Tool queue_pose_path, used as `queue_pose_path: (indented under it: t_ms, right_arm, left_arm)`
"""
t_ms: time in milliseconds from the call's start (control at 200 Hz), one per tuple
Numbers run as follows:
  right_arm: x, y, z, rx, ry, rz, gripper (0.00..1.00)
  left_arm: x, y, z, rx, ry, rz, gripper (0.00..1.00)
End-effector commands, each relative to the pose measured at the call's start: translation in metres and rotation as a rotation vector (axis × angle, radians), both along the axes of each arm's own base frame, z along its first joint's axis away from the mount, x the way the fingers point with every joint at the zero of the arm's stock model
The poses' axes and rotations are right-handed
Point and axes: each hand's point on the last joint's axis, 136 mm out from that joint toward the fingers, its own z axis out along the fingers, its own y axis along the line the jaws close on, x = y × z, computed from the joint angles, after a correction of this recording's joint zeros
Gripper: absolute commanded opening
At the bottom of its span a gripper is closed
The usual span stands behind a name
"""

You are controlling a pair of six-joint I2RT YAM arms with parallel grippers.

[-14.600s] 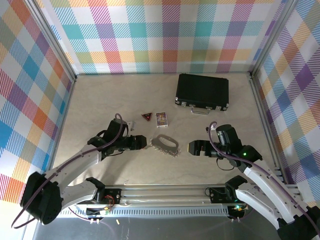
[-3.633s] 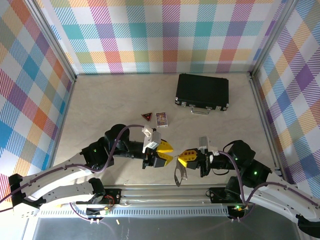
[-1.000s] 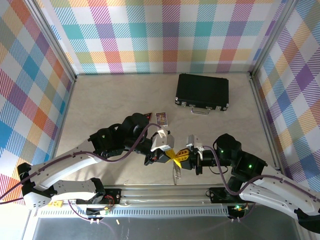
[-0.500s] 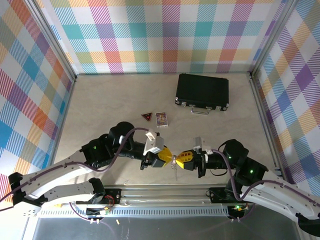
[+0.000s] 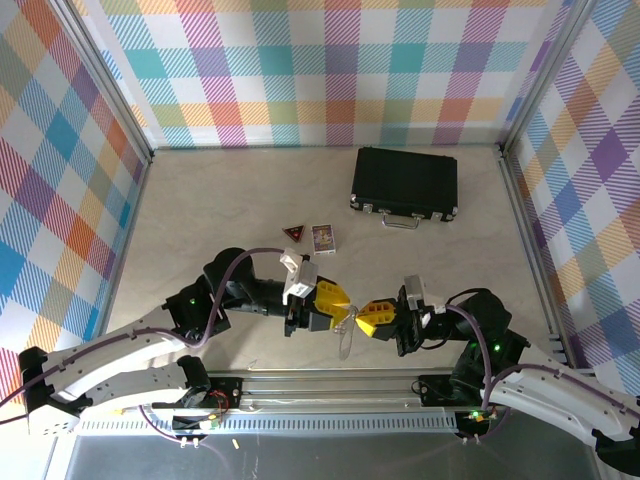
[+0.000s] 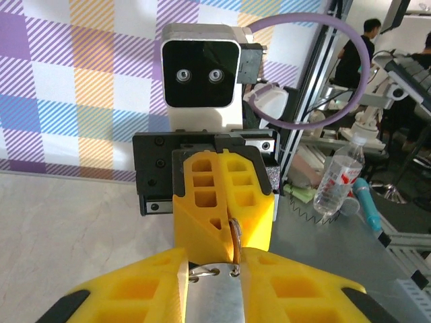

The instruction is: Put the keys on the keyring

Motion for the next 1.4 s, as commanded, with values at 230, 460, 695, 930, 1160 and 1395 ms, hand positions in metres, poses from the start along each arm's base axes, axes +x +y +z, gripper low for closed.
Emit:
queue_pose_path:
  t_ms: [230, 460, 695, 930, 1160, 1395]
  right_arm:
    - [0.002, -0.01, 0.022, 0.121, -0.044, -0.046, 0.0]
    - [0.003, -0.009, 0.021, 0.118, -0.044, -0.046, 0.0]
    - [0.005, -0.009, 0.02, 0.118, -0.045, -0.061, 0.0]
    - [0.011, -0.008, 0.017, 0.11, -0.04, -0.088, 0.0]
    - [0.012, -0.005, 0.017, 0.103, -0.039, -0.086, 0.0]
    - [0.014, -0.001, 0.015, 0.088, -0.032, -0.087, 0.0]
  left_arm:
    - [-0.009, 0.0, 0.013, -0.087, 0.013, -0.06, 0.32]
    - [-0.007, -0.005, 0.01, -0.077, 0.019, -0.069, 0.32]
    - [-0.008, -0.007, 0.009, -0.073, 0.023, -0.073, 0.25]
    - [-0.007, -0.01, 0.007, -0.065, 0.025, -0.076, 0.17]
    - [-0.006, -0.013, 0.009, -0.067, 0.025, -0.084, 0.15]
    - [-0.005, -0.015, 0.007, -0.056, 0.03, -0.081, 0.0]
